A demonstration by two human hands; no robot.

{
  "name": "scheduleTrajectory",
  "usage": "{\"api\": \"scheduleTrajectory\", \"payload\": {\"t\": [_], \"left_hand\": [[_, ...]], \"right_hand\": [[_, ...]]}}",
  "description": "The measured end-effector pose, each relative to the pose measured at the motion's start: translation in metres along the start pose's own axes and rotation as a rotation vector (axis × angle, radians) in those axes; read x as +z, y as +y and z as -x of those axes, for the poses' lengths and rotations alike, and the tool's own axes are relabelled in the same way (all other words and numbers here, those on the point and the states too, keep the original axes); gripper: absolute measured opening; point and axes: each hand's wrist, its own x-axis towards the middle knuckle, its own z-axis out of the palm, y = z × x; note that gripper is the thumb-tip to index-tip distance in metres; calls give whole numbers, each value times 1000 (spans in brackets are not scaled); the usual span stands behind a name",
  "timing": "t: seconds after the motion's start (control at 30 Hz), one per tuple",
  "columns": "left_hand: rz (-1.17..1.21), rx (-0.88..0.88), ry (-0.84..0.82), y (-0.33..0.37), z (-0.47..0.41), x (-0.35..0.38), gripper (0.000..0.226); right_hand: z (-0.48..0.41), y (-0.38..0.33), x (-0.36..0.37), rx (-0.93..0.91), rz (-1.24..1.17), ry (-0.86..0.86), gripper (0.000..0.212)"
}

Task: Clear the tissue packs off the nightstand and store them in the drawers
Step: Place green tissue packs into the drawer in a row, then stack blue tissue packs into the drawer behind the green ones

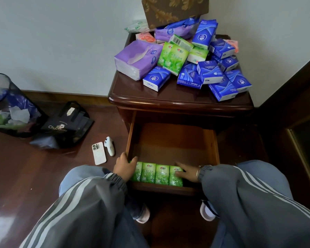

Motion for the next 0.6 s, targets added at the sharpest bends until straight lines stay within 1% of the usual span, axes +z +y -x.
{"api": "scheduleTrajectory", "payload": {"t": [0.07,0.13,0.2,0.27,0.3,0.33,0.37,0.4,0.47,0.5,0.53,0.57,0.6], "left_hand": [[-23,4,-4,1,1,-2,45],[-74,32,23,6,4,-8,47],[-102,108,123,17,10,-18,44],[-68,245,263,33,19,-33,31],[-49,330,330,43,26,-41,26],[-41,415,386,54,32,-49,22],[-39,500,428,66,37,-57,20],[-34,583,460,80,43,-66,20],[-9,729,517,112,53,-79,18],[5,787,535,130,57,-83,17],[12,830,543,149,60,-84,17],[9,855,545,168,62,-83,18],[-5,857,540,187,63,-78,19]], "right_hand": [[9,-7,-8,32,31,57,72],[27,-18,-23,0,131,101,70],[57,-32,-45,-127,123,145,59],[97,-46,-69,-292,-15,220,44],[117,-50,-82,-371,-88,284,38],[136,-52,-96,-443,-130,381,32],[152,-50,-112,-496,-128,522,28],[163,-47,-127,-525,-99,701,25],[174,-35,-160,-502,-43,1090,24],[174,-28,-175,-452,-30,1248,26],[170,-22,-188,-378,-16,1356,30],[162,-16,-198,-296,-5,1398,37],[153,-13,-206,-217,-1,1374,45]]}}
